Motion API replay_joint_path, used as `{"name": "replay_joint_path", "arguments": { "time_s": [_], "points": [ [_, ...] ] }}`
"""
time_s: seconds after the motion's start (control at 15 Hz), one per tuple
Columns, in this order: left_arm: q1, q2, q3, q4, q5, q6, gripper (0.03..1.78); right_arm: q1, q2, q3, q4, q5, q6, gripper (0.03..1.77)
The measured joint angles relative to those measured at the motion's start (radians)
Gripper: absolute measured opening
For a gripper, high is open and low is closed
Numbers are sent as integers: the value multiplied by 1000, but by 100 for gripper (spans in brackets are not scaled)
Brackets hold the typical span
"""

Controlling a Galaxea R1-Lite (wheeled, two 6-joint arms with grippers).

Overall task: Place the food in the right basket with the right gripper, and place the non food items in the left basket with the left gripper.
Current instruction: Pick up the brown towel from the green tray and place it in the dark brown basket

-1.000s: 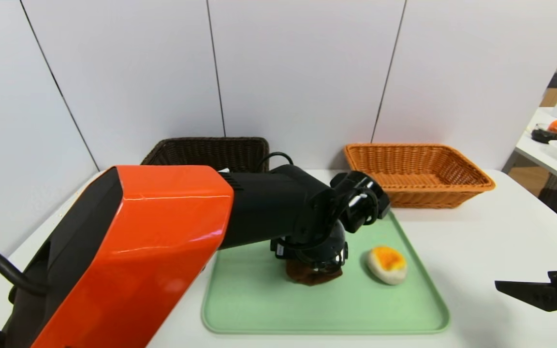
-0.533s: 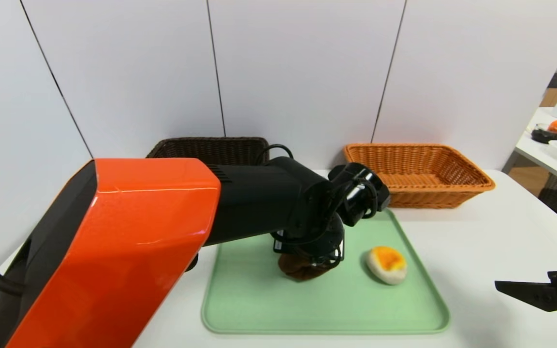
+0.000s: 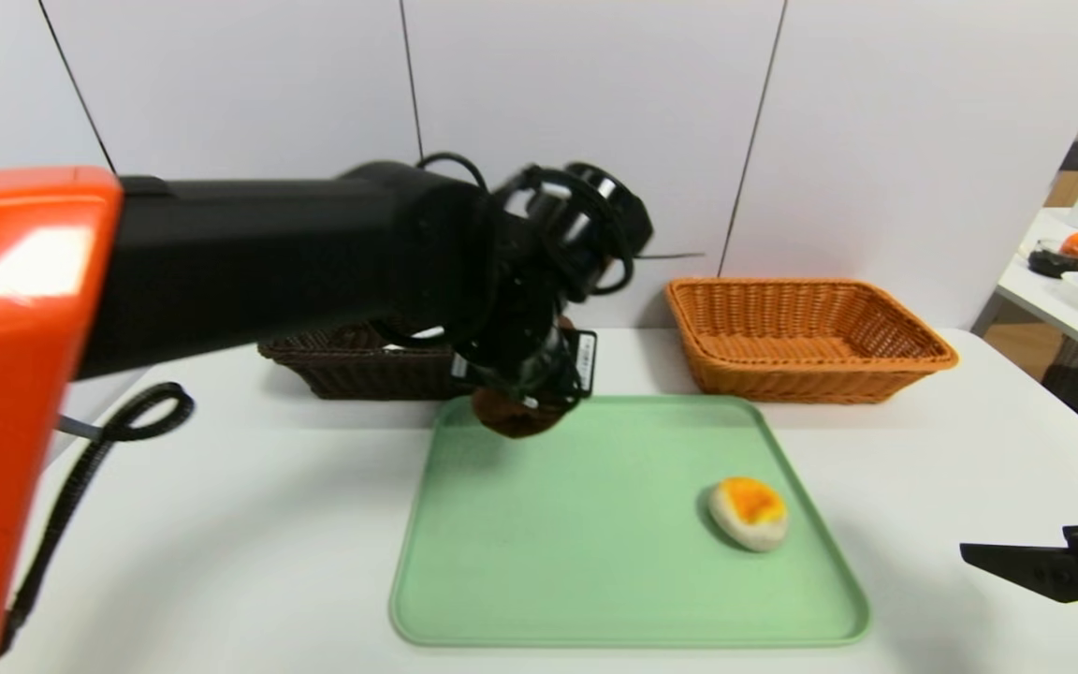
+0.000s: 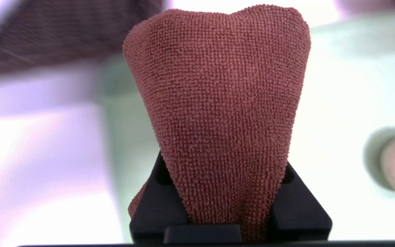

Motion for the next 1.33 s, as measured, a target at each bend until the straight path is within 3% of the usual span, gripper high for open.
{"name": "replay_joint_path", "arguments": {
  "time_s": [0.33,0.67,0.87,1.07,1.33],
  "points": [
    [225,-122,0,-72,-40,457,50,1,5,2,-1,9,-1,170],
    [385,-104,0,-252,-237,926,50,1,5,9,-2,9,-1,170],
    [444,-59,0,-286,-331,1154,50,0,-1,17,-1,9,1,170],
    [472,-11,10,-295,-356,1286,50,0,-9,34,-17,9,1,170],
    [501,68,11,-370,-356,1327,50,-2,-24,75,-85,2,4,170]
  ]
}}
